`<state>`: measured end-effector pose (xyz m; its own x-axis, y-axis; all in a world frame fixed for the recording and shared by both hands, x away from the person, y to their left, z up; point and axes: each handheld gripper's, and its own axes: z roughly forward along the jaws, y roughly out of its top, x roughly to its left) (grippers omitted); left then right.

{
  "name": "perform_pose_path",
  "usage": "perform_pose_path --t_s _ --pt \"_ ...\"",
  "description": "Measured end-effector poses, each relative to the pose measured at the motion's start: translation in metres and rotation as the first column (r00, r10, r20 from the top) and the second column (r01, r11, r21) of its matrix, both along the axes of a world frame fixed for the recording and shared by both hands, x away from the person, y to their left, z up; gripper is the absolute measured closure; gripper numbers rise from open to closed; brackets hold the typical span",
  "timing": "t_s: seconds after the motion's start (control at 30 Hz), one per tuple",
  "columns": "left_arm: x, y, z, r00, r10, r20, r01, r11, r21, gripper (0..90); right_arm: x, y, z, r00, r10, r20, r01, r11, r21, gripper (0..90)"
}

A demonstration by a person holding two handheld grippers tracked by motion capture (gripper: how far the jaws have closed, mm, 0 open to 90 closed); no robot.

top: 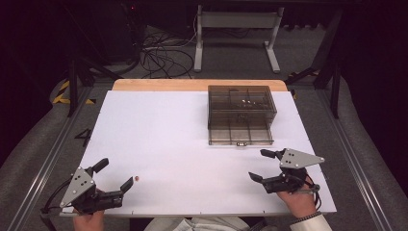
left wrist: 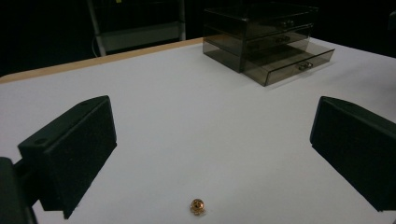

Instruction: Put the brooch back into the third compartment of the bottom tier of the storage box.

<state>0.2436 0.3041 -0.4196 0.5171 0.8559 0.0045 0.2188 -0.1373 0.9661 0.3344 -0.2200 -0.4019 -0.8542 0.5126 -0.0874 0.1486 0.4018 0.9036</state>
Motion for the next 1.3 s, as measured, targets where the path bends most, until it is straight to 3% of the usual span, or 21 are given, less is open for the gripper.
perform_pose_path --t_s 0.3,0.47,0.77,1.3 --pt "0.000 0.000 -0.001 1.0000 0.003 -0.003 -0.003 1.0000 0.006 1.2 0.008 0.017 0.011 0.9984 0.051 -0.025 -0.051 0.999 0.007 17.0" --pt "0.001 0.002 -0.001 0.9999 0.011 -0.011 -0.011 0.9999 0.002 1.2 0.016 0.034 0.018 0.9950 0.092 -0.040 -0.093 0.995 -0.021 17.0" --pt "0.002 0.001 -0.001 0.9999 0.014 -0.008 -0.014 0.9999 0.003 1.3 0.027 0.052 0.028 0.9923 0.111 -0.055 -0.113 0.993 -0.041 17.0" --pt "0.003 0.001 -0.001 0.9998 0.017 -0.012 -0.016 0.9999 0.004 1.3 0.032 0.069 0.036 0.9884 0.144 -0.050 -0.147 0.987 -0.069 17.2"
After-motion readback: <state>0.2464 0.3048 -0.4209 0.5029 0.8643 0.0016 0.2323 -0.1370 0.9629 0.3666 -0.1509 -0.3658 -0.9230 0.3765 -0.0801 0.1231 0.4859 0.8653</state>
